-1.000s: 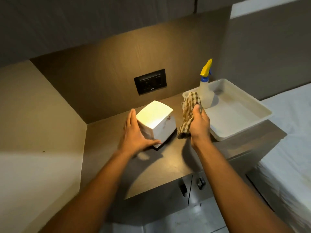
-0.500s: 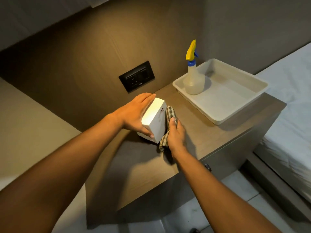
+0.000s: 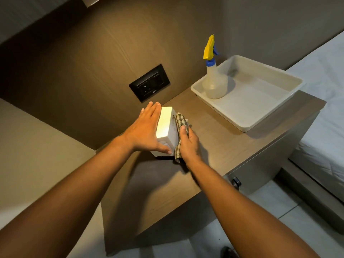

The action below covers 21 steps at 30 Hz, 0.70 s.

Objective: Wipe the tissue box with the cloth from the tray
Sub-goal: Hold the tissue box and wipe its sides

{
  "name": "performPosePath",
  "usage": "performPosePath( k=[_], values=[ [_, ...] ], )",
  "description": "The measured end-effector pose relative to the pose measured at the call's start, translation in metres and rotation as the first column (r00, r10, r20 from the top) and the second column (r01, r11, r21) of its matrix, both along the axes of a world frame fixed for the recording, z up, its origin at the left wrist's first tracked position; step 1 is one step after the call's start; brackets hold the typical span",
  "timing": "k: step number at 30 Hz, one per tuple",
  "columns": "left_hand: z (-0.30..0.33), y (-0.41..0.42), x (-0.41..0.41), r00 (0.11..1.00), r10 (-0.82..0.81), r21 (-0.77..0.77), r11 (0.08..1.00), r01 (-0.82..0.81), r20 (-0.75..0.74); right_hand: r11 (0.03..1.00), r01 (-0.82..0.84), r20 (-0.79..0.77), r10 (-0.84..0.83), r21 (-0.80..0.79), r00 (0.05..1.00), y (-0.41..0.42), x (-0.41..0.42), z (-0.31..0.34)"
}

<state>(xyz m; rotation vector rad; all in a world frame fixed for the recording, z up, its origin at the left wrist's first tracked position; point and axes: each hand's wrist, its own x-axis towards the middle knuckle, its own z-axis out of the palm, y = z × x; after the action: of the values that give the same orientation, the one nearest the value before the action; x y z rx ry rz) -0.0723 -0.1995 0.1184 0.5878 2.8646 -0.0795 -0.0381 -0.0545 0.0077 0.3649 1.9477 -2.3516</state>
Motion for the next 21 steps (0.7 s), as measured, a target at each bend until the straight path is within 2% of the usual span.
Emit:
performPosePath(
  k=[5, 8, 12, 17, 21],
  values=[
    [-0.002, 0.001, 0.001, 1.000, 0.001, 0.012, 1.000, -0.001, -0.011, 0.998, 0.056, 0.048, -0.058, 0.036, 0.997, -0.008, -0.016, 0.015],
    [-0.003, 0.000, 0.001, 1.000, 0.006, 0.022, 1.000, -0.006, -0.022, 1.000, 0.016, 0.007, -0.016, 0.016, 1.000, -0.005, -0.011, 0.013],
    [-0.003, 0.000, 0.001, 1.000, 0.000, 0.020, 1.000, 0.000, -0.012, 0.997, 0.004, -0.052, 0.000, 0.073, 0.999, -0.011, 0.020, -0.003],
    [0.000, 0.003, 0.004, 1.000, 0.018, 0.032, 0.999, -0.018, -0.011, 0.997, 0.065, 0.044, -0.067, 0.052, 0.997, -0.010, -0.008, 0.024],
    [-0.001, 0.002, 0.003, 1.000, 0.017, 0.023, 1.000, -0.017, -0.013, 0.995, 0.058, -0.073, -0.053, 0.076, 0.996, -0.009, -0.012, 0.033]
  ],
)
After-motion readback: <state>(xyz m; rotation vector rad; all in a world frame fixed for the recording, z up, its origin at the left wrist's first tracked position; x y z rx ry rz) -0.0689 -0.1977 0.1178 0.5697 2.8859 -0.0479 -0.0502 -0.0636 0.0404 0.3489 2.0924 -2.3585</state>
